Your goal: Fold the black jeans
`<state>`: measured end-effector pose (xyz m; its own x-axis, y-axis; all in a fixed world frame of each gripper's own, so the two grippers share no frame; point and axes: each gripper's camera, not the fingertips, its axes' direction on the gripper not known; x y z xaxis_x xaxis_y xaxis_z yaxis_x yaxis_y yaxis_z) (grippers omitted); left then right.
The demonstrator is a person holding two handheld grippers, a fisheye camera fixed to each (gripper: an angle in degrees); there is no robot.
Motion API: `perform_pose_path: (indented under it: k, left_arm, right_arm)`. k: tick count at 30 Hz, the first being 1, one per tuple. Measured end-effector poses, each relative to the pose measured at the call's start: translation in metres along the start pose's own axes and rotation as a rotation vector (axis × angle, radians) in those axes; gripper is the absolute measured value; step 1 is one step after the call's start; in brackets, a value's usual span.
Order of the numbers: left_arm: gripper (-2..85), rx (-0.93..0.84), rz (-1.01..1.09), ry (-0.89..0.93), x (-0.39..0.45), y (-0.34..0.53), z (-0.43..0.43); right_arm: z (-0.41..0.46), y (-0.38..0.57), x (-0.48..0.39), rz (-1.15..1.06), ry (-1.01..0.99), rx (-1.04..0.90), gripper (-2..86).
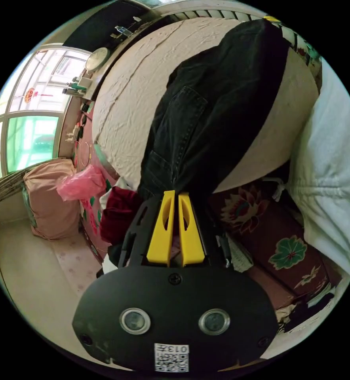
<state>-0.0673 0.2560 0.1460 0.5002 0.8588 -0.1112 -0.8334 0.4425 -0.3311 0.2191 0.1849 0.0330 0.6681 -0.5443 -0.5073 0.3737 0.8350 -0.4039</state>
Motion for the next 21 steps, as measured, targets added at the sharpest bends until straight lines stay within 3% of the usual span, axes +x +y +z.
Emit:
perform_pose_path:
  k: [4, 11, 14, 16, 21]
  left_arm:
    - [0.5, -0.065, -0.066, 0.043, 0.039, -0.001, 0.043]
    - [0.9, -0.114, -0.116, -0.014, 0.070, 0.028, 0.030]
    - [0.5, -0.156, -0.209, -0.012, 0.069, 0.066, 0.009]
    - [0.4, -0.141, -0.316, -0.045, 0.057, 0.079, -0.007]
    - [0.4, -0.015, -0.586, 0.067, 0.016, 0.023, 0.003]
  right_arm:
    - [0.025, 0.024, -0.036, -0.133, 0.006, -0.084, 2.2]
    - [0.053, 0.063, -0.010, 0.012, -0.224, -0.208, 7.3]
    - [0.043, 0.093, 0.039, 0.214, -0.320, -0.167, 9.5]
    - [0.047, 0.120, 0.094, 0.461, -0.311, -0.139, 10.2]
    - [0.114, 0.145, 0.179, 0.797, -0.463, -0.124, 13.7]
